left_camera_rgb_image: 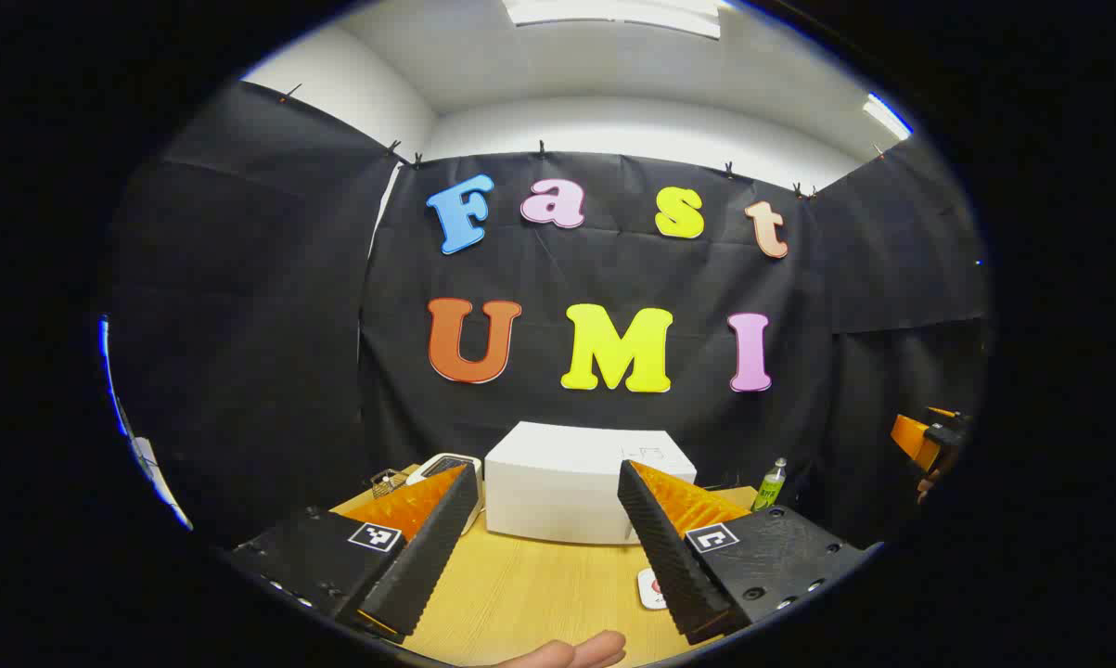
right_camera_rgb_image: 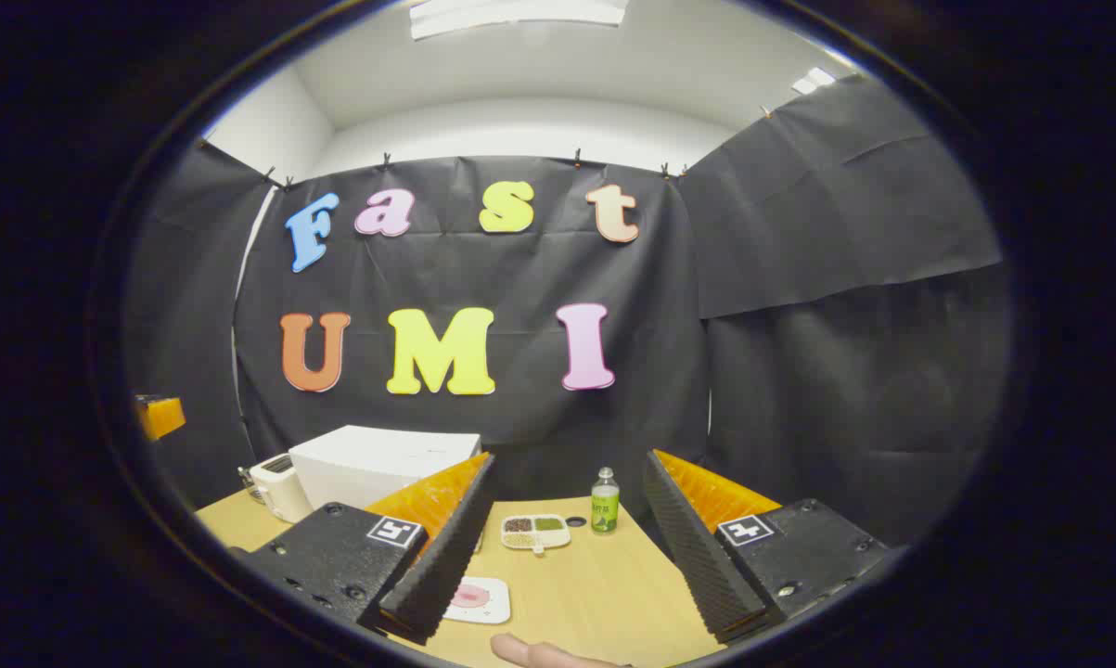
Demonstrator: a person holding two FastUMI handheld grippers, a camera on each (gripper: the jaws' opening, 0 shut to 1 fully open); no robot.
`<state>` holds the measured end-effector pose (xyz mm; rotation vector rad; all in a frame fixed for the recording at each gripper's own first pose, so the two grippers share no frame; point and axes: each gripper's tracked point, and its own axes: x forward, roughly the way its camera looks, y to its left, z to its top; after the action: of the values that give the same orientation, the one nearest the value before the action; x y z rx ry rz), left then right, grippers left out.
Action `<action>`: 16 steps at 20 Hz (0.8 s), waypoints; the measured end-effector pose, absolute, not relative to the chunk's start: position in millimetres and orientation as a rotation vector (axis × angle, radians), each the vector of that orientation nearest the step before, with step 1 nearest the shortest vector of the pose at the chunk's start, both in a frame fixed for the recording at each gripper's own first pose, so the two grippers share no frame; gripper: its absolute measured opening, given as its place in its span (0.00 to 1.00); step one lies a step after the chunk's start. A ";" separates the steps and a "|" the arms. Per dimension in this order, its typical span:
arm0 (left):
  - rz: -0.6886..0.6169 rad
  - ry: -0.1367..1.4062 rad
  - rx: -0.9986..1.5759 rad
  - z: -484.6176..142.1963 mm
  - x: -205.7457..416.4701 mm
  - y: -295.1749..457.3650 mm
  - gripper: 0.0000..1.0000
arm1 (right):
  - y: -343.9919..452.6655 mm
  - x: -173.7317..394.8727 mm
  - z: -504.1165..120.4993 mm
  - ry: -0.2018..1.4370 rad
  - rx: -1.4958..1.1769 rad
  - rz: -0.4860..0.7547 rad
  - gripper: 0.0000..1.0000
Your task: Open the microwave oven with the left hand, put the food in, and close the microwave oven.
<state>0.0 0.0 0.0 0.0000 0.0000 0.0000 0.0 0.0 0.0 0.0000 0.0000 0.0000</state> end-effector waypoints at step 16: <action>-0.017 -0.050 -0.039 6.6 6.9 -13.6 0.95 | -22.4 15.8 -18.8 0.001 0.025 0.013 1.00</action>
<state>6.9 -13.6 6.6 -0.0394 -0.0503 -0.0169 15.8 -22.4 -18.8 0.0247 0.0013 0.0128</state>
